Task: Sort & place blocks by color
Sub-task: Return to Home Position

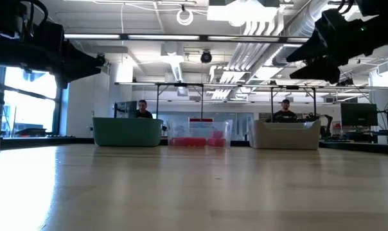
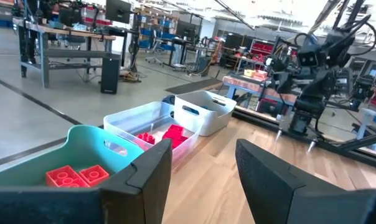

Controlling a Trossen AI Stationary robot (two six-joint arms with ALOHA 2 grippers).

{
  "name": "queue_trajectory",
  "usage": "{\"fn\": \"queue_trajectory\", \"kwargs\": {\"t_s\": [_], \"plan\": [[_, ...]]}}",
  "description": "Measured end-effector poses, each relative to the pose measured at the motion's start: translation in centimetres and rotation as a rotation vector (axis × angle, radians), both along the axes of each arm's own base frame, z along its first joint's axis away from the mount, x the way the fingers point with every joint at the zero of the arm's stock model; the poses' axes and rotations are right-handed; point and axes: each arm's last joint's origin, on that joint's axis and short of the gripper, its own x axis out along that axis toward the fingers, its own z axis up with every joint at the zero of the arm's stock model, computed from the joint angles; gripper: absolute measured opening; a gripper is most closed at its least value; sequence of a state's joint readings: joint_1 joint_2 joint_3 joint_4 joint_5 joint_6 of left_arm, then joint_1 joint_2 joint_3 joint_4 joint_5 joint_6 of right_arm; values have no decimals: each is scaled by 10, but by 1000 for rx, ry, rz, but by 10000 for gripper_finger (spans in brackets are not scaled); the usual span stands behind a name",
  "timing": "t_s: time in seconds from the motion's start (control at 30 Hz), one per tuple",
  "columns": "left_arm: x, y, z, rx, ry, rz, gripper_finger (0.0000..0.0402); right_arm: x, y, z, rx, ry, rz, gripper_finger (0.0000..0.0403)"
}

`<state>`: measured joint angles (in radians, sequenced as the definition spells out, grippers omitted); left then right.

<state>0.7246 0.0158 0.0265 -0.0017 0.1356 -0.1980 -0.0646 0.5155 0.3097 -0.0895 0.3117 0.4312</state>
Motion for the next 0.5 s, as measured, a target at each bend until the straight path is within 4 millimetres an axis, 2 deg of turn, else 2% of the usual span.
{"fn": "queue_trajectory", "kwargs": {"t_s": [0.3,0.5], "plan": [[0,0,0,0,0,0,167,-16,2,-24,-37,-27,20,286],[0,0,0,0,0,0,167,-22,3,-32,-40,-102,26,286]]}}
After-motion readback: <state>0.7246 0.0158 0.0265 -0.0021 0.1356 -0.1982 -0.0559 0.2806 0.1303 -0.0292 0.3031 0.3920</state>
